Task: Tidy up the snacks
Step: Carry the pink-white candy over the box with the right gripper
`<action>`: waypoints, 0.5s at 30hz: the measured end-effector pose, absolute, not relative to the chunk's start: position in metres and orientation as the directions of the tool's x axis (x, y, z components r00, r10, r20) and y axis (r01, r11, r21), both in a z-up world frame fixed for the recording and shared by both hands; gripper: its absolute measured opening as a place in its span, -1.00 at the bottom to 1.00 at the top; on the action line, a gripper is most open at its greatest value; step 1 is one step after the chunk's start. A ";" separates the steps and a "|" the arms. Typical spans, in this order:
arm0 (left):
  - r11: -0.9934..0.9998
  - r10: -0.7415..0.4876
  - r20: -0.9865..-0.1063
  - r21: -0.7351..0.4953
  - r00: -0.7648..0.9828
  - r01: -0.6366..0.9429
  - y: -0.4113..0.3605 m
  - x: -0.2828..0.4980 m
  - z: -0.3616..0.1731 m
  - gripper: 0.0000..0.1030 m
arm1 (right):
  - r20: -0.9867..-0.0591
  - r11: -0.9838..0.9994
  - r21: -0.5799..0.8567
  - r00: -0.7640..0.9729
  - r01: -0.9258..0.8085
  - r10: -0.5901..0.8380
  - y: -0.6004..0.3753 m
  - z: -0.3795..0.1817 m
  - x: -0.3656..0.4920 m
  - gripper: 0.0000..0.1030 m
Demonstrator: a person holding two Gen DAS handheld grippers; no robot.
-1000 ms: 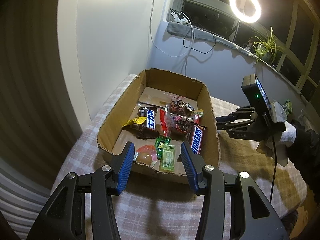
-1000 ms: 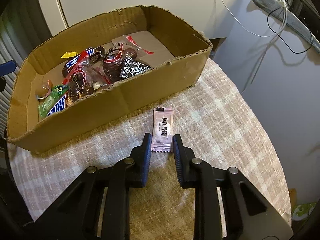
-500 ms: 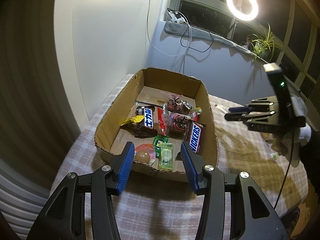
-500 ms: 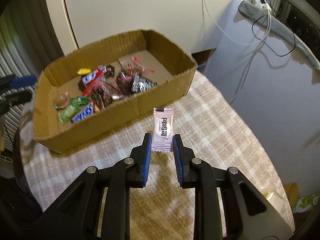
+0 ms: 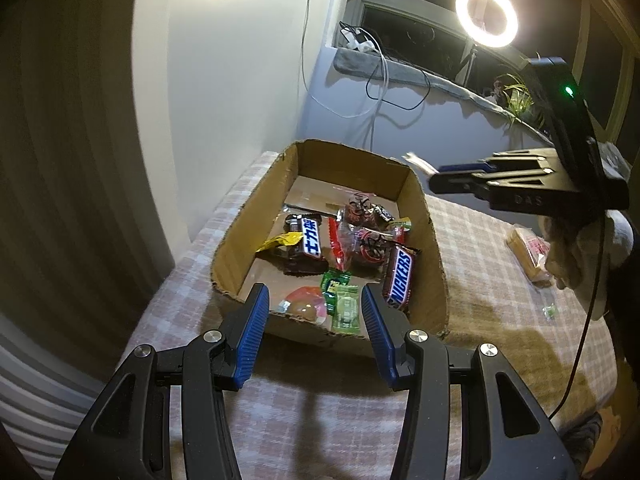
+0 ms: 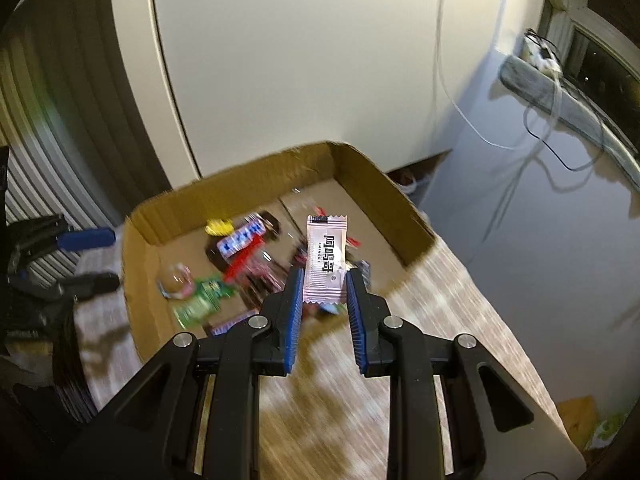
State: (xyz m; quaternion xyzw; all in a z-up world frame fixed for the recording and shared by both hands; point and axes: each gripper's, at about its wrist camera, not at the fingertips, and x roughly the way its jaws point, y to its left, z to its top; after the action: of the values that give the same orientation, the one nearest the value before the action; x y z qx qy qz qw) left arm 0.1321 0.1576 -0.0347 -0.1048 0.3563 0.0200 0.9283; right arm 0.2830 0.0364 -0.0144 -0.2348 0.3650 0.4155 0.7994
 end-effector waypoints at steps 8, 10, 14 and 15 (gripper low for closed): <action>0.976 -0.039 -0.665 -0.185 0.746 -0.114 0.164 0.127 -0.036 -0.09 | -0.790 0.543 -0.034 0.356 -0.839 0.499 0.075 -0.024 0.293 -0.57; 0.976 -0.043 -0.663 -0.189 0.747 -0.111 0.164 0.127 -0.036 -0.09 | -0.796 0.549 -0.031 0.353 -0.835 0.491 0.082 -0.028 0.297 -0.57; 0.975 -0.049 -0.660 -0.194 0.750 -0.107 0.164 0.127 -0.036 -0.09 | -0.808 0.563 -0.021 0.345 -0.826 0.477 0.089 -0.035 0.304 -0.57; 0.975 -0.050 -0.659 -0.195 0.750 -0.107 0.164 0.127 -0.036 -0.09 | -0.811 0.568 -0.019 0.345 -0.823 0.473 0.090 -0.037 0.306 -0.57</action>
State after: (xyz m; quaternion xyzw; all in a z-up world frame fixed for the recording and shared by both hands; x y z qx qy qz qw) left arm 0.1273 0.1636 -0.0356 -0.1107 0.3530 0.0154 0.9289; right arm 0.3062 0.0904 -0.0373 -0.2188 0.3993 0.4098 0.7904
